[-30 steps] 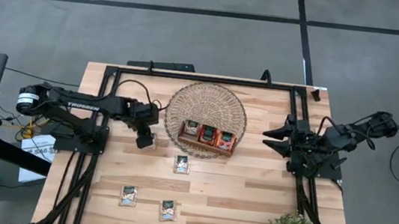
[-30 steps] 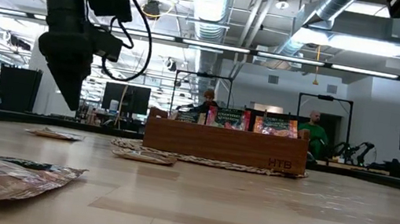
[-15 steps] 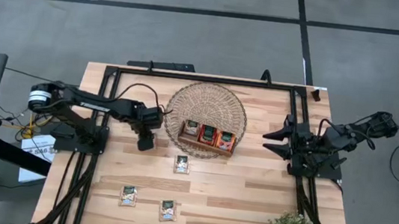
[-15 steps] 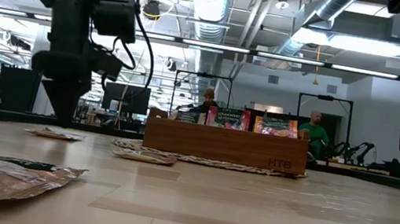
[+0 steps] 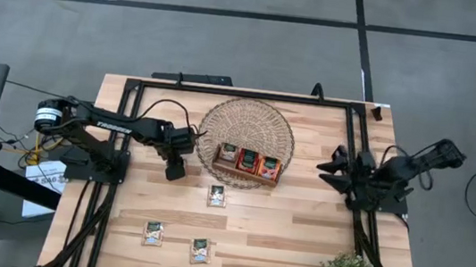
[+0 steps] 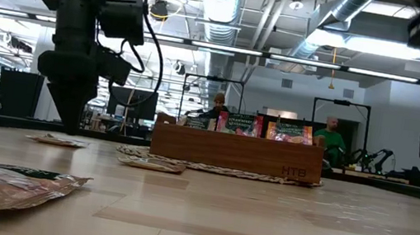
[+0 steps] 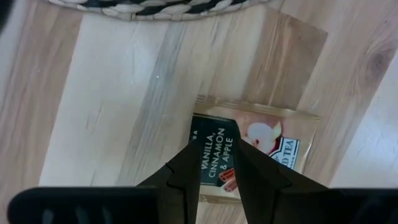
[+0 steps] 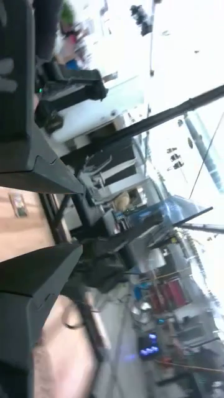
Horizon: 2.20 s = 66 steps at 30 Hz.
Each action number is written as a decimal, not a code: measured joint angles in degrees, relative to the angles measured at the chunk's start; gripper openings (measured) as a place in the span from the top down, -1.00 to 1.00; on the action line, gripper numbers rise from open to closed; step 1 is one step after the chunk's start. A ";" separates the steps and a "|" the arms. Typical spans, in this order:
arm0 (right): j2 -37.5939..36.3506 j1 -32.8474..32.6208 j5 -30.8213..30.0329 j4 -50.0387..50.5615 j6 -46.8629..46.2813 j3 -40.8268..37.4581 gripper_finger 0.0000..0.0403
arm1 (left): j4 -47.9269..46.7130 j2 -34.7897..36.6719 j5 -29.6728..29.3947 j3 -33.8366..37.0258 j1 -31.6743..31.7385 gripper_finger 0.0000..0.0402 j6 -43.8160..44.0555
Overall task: Pick & Place Tea
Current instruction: Put the brown tea bag into the left section of the wooden organizer
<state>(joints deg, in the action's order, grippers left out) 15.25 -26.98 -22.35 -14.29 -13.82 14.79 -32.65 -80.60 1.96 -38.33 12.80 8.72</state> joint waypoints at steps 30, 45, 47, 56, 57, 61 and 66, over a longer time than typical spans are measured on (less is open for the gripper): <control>-0.75 0.00 3.23 -10.58 -6.09 -9.79 0.33 | -0.87 0.01 -1.35 0.00 0.00 0.58 -1.81; -0.74 0.00 9.29 -11.27 -1.43 -9.79 0.33 | -0.44 0.02 -0.62 0.00 2.38 0.58 -3.56; -1.28 0.11 11.56 -11.86 -1.17 -9.79 0.33 | -0.45 0.02 0.23 0.00 2.84 0.58 -4.25; -8.12 0.11 14.05 -7.42 -1.17 -9.81 0.33 | -0.36 -2.34 3.76 0.00 2.95 0.58 -5.28; -8.98 0.11 14.03 -6.74 -1.15 -9.81 0.33 | -0.36 -3.01 3.78 0.00 2.95 0.58 -5.28; -11.34 0.11 13.94 -5.39 -1.15 -9.81 0.33 | 0.20 -4.21 3.68 -0.26 2.96 0.58 -5.12; -11.92 0.11 13.86 -4.34 -1.19 -9.81 0.33 | 0.34 -4.24 3.56 -0.47 2.95 0.58 -4.47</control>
<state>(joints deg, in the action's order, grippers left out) 3.33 -26.87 -8.49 -18.63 -15.00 4.97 -32.32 -84.84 5.52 -38.79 15.75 4.25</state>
